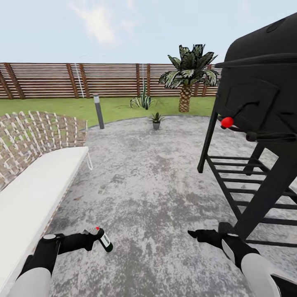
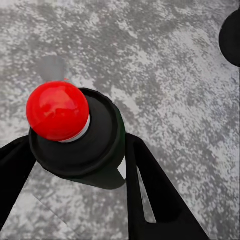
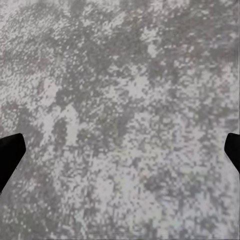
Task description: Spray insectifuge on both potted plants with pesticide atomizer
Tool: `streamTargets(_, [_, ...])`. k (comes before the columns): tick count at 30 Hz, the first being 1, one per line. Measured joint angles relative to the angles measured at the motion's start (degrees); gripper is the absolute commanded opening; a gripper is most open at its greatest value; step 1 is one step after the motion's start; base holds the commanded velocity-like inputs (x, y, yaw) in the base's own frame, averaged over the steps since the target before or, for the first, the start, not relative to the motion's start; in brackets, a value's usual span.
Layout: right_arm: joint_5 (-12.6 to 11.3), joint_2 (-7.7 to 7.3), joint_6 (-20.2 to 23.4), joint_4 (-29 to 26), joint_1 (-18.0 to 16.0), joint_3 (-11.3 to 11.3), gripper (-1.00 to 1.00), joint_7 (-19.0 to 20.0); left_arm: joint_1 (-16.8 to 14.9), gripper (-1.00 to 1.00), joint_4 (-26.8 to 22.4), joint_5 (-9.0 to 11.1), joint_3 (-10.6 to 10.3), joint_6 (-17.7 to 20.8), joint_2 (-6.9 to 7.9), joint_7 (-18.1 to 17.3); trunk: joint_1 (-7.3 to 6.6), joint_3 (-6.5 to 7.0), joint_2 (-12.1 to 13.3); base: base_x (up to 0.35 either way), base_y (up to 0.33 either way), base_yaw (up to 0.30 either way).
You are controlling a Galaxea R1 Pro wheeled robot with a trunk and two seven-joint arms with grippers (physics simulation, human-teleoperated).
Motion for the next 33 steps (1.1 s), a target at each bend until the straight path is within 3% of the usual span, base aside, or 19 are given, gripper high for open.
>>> streamTargets(33, [-0.01, 0.0, 0.0, 0.0, 0.0, 0.0, 1.0, 0.05, 0.02, -1.0, 0.0, 0.01, 0.0, 0.01, 0.0, 0.0, 0.0, 0.53, 0.0, 0.315, 0.033, 0.0])
